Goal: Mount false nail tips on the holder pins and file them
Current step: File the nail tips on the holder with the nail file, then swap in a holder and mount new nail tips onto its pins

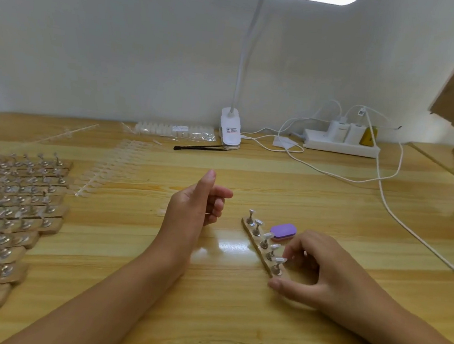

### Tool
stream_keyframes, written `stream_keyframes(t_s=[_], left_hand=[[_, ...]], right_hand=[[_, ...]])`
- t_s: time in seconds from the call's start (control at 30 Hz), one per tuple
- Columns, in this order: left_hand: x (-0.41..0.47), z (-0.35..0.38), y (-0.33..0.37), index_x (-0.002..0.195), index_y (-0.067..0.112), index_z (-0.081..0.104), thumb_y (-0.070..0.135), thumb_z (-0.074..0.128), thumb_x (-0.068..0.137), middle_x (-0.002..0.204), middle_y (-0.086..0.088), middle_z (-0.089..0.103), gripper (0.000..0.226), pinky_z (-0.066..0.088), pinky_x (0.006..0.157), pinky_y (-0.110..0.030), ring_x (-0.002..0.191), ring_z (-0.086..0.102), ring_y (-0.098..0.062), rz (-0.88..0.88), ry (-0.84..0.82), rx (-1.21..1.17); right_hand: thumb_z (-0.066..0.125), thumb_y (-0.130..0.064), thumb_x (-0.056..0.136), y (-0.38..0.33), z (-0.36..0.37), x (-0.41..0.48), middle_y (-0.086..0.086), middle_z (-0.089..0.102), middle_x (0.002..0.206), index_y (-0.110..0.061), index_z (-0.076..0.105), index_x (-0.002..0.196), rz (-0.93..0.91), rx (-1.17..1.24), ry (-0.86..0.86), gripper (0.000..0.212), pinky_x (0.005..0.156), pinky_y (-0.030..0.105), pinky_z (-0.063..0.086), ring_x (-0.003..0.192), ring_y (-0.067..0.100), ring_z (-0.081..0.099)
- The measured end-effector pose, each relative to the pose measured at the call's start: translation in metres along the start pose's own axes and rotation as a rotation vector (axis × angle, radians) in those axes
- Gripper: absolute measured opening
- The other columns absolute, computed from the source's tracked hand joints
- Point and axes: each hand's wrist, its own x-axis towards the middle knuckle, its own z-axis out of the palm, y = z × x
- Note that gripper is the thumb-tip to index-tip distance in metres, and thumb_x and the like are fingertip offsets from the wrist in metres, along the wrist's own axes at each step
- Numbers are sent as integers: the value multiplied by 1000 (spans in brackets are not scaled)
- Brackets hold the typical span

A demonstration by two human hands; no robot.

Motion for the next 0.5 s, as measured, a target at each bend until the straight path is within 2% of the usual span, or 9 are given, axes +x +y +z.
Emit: stream_keyframes(t_s=[0.07, 0.17, 0.23, 0.3, 0.37, 0.43, 0.5], left_hand=[[0, 0, 0, 69, 23, 78, 50, 52, 94, 59, 8, 57, 45, 47, 54, -14, 53, 52, -3, 0, 0, -1], [2, 0, -2, 69, 20, 78, 49, 52, 93, 58, 7, 57, 46, 47, 53, -14, 52, 53, -3, 2, 28, -11], [3, 0, -3, 70, 22, 79, 50, 52, 93, 58, 6, 57, 45, 48, 53, -15, 52, 53, -3, 0, 47, -8], [5, 0, -4, 69, 21, 79, 51, 53, 91, 57, 5, 57, 45, 48, 56, -19, 52, 54, -5, -13, 66, -14], [6, 0, -6, 70, 21, 79, 56, 57, 83, 57, 4, 58, 43, 47, 61, -23, 51, 54, -5, -10, 79, -32], [6, 1, -8, 71, 20, 79, 61, 60, 70, 58, 2, 59, 45, 47, 62, -26, 50, 53, -6, 8, 73, -32], [7, 1, -9, 71, 19, 79, 61, 62, 64, 57, 1, 58, 45, 47, 56, -21, 49, 52, -7, 23, 52, -11]], right_hand=[[72, -60, 67, -3, -1, -1, -21, 54, 88, -33, 53, 81, -29, -85, 9, 36, 69, 13, 36, 87, 0, 49], [76, -37, 72, -5, -5, -6, -19, 56, 78, -30, 52, 77, -15, -80, 11, 26, 61, 15, 37, 75, 3, 51], [73, -37, 68, -4, -15, -15, -20, 58, 81, -28, 55, 77, 10, -38, -17, 22, 58, 14, 36, 68, 4, 52], [68, -44, 62, 0, -34, -26, -17, 58, 71, -27, 58, 75, 51, 34, 9, 24, 54, 13, 35, 59, 3, 50], [76, -36, 62, 16, -61, -31, -14, 59, 63, -25, 61, 73, 110, 71, 141, 22, 52, 13, 36, 53, 0, 48], [85, -17, 69, 45, -99, -31, -9, 62, 60, -22, 65, 75, 213, 53, 307, 22, 51, 12, 37, 52, -1, 50], [81, -7, 75, 84, -139, -27, -4, 61, 61, -21, 66, 80, 343, 28, 461, 20, 52, 11, 38, 55, 3, 52]])
